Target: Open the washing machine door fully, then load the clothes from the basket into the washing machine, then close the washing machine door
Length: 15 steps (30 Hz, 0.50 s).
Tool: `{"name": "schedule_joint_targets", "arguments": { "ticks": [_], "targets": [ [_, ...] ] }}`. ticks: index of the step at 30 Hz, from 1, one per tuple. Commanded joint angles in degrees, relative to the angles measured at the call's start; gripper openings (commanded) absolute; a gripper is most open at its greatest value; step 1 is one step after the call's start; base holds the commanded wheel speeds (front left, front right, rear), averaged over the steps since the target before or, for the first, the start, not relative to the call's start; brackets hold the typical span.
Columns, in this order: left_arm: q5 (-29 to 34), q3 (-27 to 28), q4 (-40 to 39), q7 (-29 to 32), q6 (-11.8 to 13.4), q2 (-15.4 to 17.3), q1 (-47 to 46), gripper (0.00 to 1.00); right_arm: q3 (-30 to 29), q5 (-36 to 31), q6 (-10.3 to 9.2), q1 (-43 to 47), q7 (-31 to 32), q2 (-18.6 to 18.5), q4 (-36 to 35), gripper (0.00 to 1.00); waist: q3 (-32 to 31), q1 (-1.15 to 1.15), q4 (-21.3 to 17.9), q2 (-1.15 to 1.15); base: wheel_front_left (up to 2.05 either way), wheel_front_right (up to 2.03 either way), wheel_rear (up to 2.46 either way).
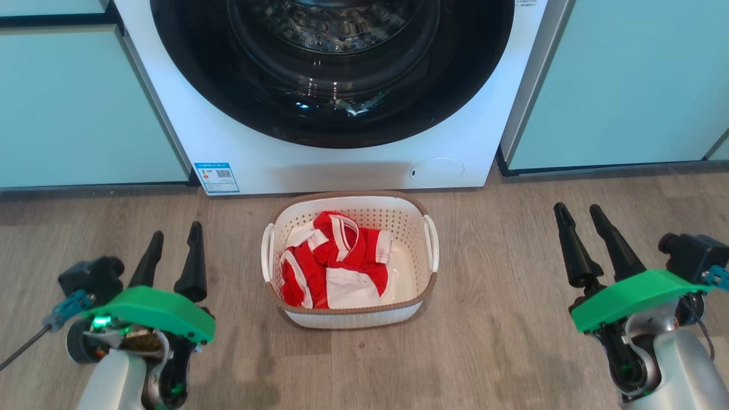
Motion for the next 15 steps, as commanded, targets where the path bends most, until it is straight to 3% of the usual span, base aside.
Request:
{"name": "schedule_joint_targets", "arguments": {
  "ticks": [1,15],
  "targets": [
    [1.89,1.09,-1.82,-1.03,0.58,1.71,-4.04,1.0,0.81,-1.79,0.0,-1.88,-0.82,-0.46,-2.41,1.0,0.05,0.0,0.07,0.0,0.0,0.0,0.0],
    [7.33,0.51,-1.36,-1.92,2.06,1.78,-5.0,1.0,0.34,-8.48,0.0,-1.37,-1.57,0.88,-2.7,1.0,0.39,0.0,0.24,0.0,0.0,0.0,0.0]
  ]
}}
